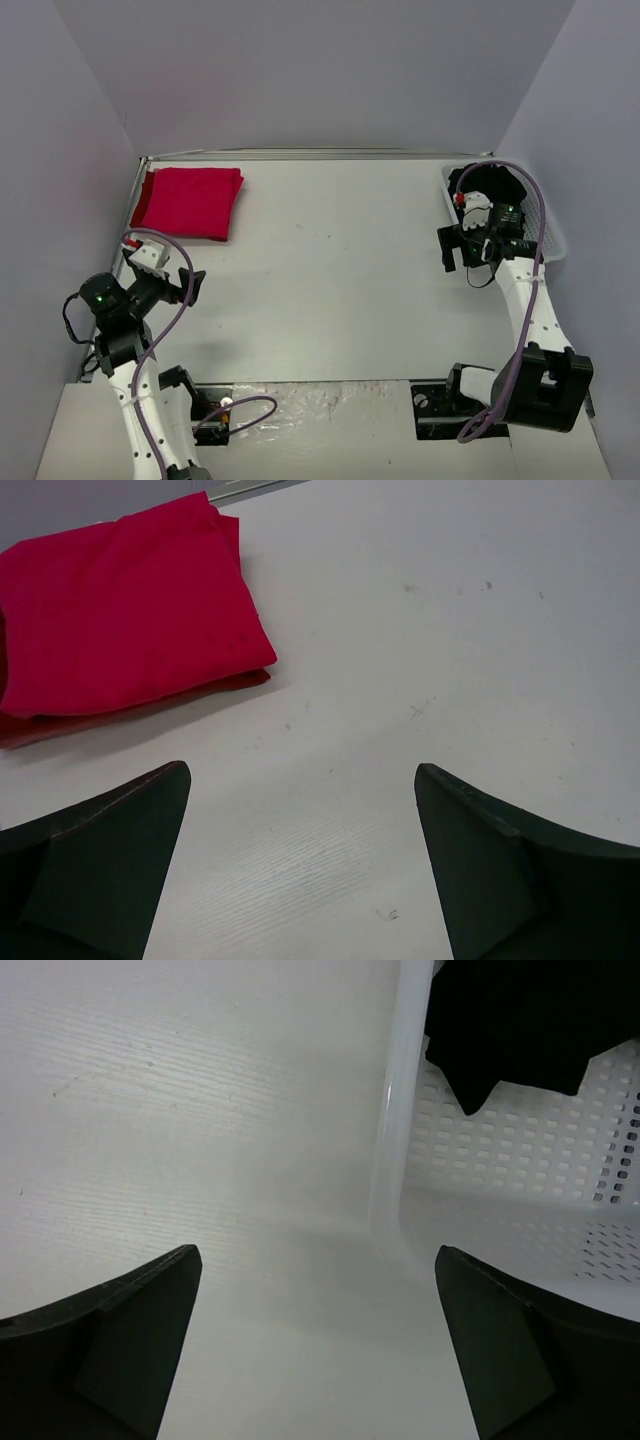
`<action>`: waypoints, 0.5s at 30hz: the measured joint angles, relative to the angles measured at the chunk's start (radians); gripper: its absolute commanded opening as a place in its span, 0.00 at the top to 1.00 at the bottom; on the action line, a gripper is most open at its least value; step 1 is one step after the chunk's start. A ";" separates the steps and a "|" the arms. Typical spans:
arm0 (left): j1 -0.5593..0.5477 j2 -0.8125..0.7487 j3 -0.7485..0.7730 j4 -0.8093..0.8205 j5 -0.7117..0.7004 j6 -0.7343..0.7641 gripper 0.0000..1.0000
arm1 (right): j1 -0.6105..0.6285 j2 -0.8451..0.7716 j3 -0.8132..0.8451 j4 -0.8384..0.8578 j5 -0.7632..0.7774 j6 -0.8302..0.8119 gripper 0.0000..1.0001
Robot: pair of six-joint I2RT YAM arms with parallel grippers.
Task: Fold and stack the t-shirts
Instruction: Grab crumpled tshirt from bin with the right arm
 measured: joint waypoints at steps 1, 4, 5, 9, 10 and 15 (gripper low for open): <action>0.000 -0.004 0.000 0.000 0.000 -0.001 0.06 | 0.000 -0.009 0.003 -0.002 0.000 0.005 0.00; 0.000 -0.011 0.000 0.003 -0.001 -0.005 0.06 | 0.000 -0.048 0.015 -0.004 -0.001 0.020 0.00; 0.000 -0.014 0.000 0.003 -0.002 -0.008 0.06 | 0.000 -0.069 0.016 -0.003 -0.008 0.021 0.00; 0.000 -0.016 0.009 0.002 -0.015 -0.025 0.06 | 0.000 -0.114 0.036 -0.021 -0.052 0.017 0.00; 0.000 -0.013 0.014 0.001 -0.016 -0.028 0.06 | 0.000 -0.097 0.060 -0.037 -0.060 0.013 0.00; 0.000 -0.003 0.037 0.000 -0.015 -0.034 0.06 | 0.000 0.047 0.230 -0.053 -0.067 0.003 0.00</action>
